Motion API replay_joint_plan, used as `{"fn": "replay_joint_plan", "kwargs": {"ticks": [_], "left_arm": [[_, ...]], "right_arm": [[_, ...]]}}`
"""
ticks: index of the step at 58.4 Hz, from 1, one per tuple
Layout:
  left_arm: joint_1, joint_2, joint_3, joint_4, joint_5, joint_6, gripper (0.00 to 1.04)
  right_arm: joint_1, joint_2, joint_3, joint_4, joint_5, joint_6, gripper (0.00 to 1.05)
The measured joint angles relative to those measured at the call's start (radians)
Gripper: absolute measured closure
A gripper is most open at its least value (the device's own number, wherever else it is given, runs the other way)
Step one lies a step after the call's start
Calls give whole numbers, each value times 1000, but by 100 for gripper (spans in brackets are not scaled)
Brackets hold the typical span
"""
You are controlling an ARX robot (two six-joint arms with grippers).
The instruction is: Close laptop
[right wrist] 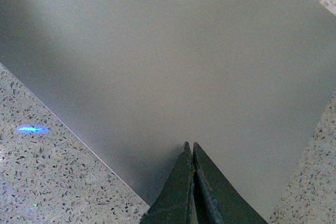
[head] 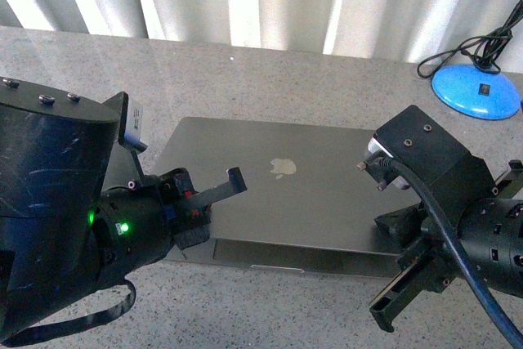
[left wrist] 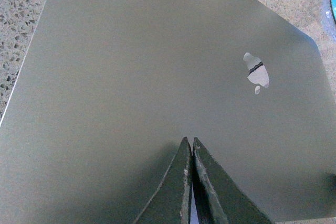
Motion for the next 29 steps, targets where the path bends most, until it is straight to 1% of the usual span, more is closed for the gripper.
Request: {"fn": "replay_joint_plan", "kwargs": {"ticks": [13, 29], "left_arm": [[13, 16, -6, 24, 10, -21, 101], [42, 63, -7, 37, 51, -71, 101]], "right_arm": [[10, 24, 2, 10, 8, 10, 104], [24, 56, 9, 21, 13, 17, 104]]}}
